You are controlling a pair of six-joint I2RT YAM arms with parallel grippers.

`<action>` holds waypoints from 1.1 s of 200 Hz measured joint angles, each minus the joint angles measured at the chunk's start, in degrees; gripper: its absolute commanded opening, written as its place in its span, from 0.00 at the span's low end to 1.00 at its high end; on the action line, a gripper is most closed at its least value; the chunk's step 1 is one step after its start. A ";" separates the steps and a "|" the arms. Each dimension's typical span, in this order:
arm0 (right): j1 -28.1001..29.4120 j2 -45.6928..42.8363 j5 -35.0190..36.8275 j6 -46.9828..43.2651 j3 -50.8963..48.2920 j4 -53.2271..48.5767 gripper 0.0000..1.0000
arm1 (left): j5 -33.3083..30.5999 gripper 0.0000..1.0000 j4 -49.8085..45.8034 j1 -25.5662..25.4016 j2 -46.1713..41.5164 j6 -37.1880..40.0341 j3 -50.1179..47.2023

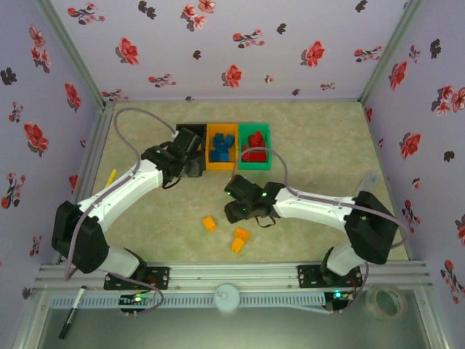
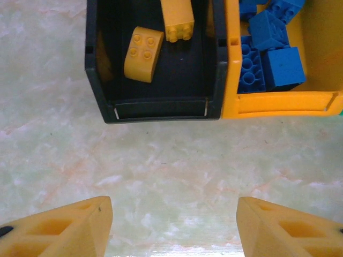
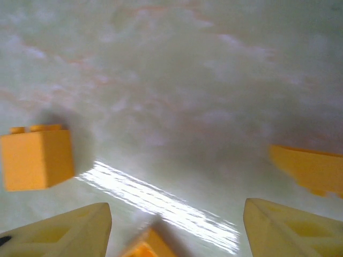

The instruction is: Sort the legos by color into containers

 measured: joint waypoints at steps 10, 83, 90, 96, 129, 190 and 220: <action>1.81 2.49 0.02 0.55 1.75 0.68 0.68 | 0.00 0.63 -0.22 0.85 -0.87 0.00 -0.59; 8.74 15.58 -0.07 2.12 12.33 2.99 0.67 | -0.02 0.63 -1.53 5.44 -8.50 -0.20 -5.62; 8.94 16.28 -0.07 2.16 12.96 2.97 0.65 | -0.02 0.63 -1.66 5.70 -9.03 -0.20 -5.92; 9.07 16.90 -0.07 2.32 13.51 2.97 0.64 | -0.02 0.63 -1.77 5.90 -9.40 -0.20 -6.14; 9.16 19.10 -0.04 2.75 14.91 2.73 0.57 | -0.02 0.63 -2.34 6.38 -11.10 -0.20 -7.10; 9.16 20.68 0.00 2.93 15.26 2.08 0.40 | 0.00 0.63 -2.75 6.38 -11.45 -0.20 -7.76; 9.16 20.76 0.20 3.26 15.80 1.84 0.31 | 0.00 0.62 -2.80 6.38 -11.74 -0.20 -7.80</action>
